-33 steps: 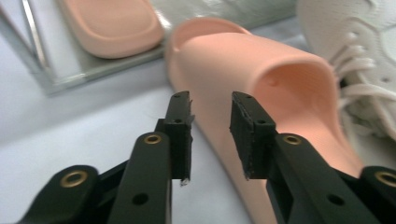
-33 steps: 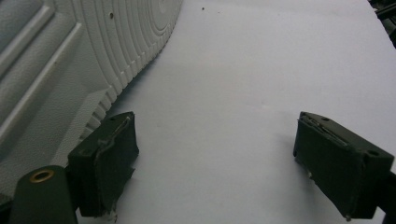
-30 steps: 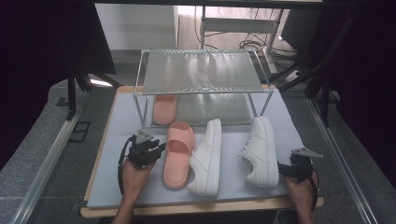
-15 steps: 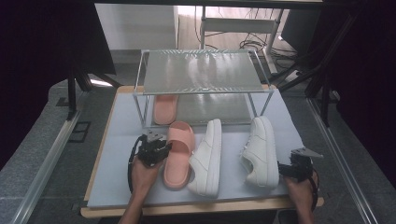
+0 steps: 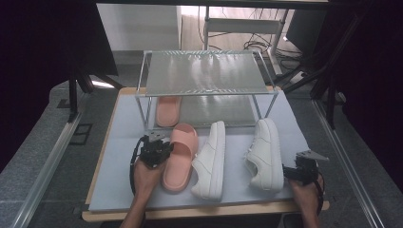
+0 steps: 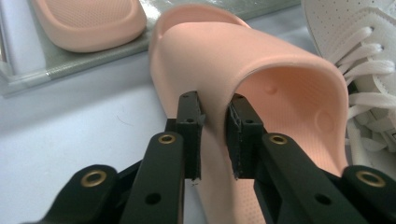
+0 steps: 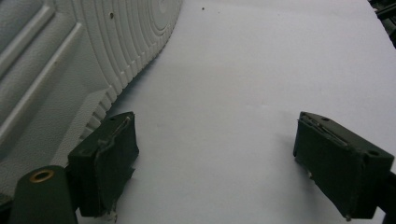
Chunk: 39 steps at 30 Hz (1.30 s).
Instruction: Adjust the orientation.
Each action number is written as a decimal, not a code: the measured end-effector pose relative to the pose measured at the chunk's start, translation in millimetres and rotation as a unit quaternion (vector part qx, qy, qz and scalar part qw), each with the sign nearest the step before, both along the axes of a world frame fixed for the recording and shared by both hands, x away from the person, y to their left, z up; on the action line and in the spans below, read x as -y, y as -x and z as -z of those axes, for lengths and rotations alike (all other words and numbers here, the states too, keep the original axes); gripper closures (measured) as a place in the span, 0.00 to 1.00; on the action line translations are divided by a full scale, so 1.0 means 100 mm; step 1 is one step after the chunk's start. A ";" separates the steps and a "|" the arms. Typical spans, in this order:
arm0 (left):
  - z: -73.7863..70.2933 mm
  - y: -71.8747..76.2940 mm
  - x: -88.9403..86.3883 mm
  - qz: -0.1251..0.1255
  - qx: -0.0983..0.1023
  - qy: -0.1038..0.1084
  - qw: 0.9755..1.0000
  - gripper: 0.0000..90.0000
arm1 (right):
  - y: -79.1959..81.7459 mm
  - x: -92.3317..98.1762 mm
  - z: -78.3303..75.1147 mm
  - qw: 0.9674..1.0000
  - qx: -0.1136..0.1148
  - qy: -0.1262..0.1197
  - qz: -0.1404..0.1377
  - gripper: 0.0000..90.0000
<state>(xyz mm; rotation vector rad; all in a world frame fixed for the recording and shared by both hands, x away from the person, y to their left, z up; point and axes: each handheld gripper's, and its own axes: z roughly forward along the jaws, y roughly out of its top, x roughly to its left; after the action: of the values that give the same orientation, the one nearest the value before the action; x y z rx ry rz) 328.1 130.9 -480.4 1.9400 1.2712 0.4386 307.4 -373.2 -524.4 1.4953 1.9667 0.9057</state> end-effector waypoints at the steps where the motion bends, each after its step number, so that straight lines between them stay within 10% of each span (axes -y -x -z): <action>1: -0.01 0.00 0.00 -0.001 0.000 -0.001 1.000 0.86 | 0.00 0.00 0.00 1.000 0.000 0.000 0.000 0.15; 22: -0.18 -0.10 -0.06 -0.015 0.014 -0.011 1.000 0.93 | 0.00 0.00 0.00 1.000 0.000 -0.001 0.000 0.15; 39: -0.34 -0.57 0.20 -0.036 0.031 -0.003 0.999 0.93 | 0.00 0.00 0.00 1.000 0.000 0.000 -0.001 0.16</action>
<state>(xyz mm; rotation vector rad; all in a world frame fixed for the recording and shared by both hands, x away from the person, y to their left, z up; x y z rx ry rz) 385.3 111.2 -446.5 1.8752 1.3040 0.5363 307.3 -373.4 -524.4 1.4936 1.9682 0.9053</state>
